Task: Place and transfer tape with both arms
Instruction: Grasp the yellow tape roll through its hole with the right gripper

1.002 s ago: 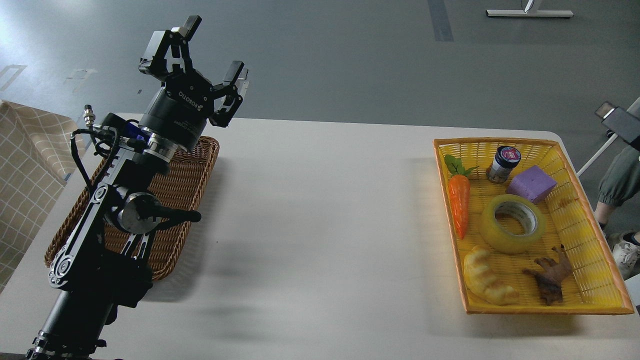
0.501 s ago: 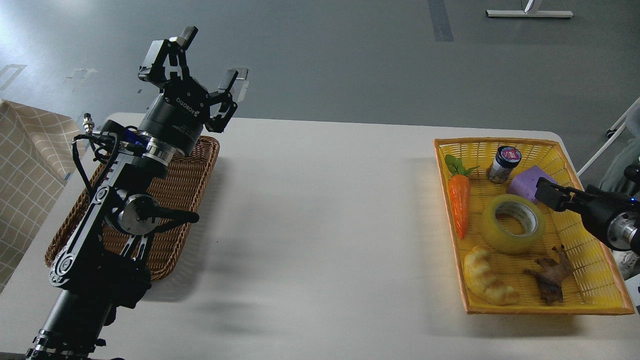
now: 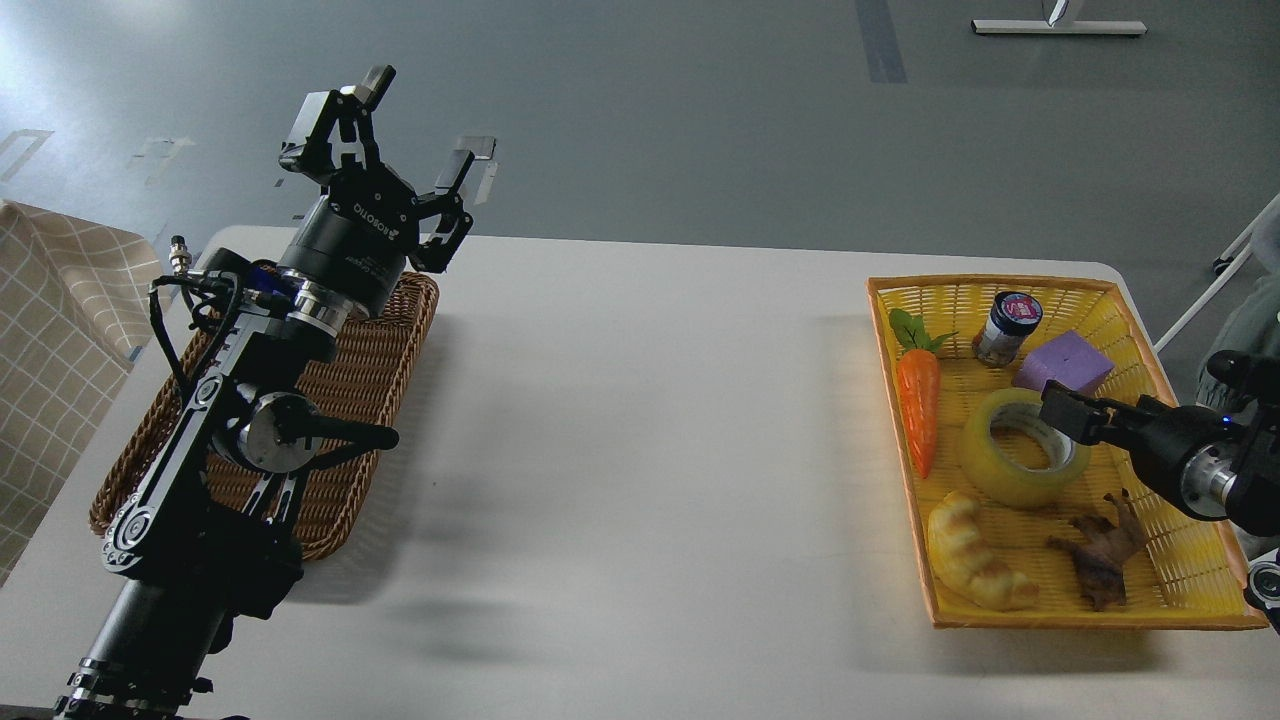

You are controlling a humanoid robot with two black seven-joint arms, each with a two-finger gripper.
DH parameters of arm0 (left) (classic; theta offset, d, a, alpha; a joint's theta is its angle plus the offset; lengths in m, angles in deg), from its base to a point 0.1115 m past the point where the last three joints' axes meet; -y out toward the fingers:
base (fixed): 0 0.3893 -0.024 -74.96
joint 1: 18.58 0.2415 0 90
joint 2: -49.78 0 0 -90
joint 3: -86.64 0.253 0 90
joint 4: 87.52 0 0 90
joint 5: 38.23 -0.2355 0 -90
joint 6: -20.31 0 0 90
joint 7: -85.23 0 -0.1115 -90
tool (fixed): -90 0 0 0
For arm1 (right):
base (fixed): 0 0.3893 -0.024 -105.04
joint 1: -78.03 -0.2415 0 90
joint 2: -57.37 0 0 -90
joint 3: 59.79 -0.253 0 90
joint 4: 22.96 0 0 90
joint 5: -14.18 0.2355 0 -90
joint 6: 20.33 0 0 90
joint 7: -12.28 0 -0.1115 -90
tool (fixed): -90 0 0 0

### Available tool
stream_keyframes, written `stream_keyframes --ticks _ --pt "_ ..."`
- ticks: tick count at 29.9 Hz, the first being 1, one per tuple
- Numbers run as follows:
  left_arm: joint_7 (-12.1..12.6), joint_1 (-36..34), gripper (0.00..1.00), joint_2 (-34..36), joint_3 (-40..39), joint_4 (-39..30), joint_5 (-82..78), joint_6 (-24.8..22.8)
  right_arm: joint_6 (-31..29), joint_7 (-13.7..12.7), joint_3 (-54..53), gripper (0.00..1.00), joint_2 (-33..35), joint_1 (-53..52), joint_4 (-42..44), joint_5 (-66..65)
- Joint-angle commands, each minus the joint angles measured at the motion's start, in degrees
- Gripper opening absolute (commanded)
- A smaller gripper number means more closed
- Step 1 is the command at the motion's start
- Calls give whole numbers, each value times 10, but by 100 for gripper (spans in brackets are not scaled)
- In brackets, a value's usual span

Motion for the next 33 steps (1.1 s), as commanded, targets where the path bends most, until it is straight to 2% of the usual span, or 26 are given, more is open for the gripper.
stream_keyframes --ticks 1,9,27,31,33 --pt "0 0 98 0 0 1 0 0 0 0 6 99 -10 4 13 -22" --pt "0 -4 98 0 0 1 0 0 0 0 9 99 -26 -4 64 -28" --pt "0 -2 98 -1 2 -1 -1 -14 0 0 10 96 -41 -9 73 -42" --pt "0 0 98 -1 2 -1 -1 -14 0 0 11 91 -42 -10 74 -42" --pt "0 1 98 -1 2 -1 -1 -14 0 0 20 82 -42 -10 76 -42"
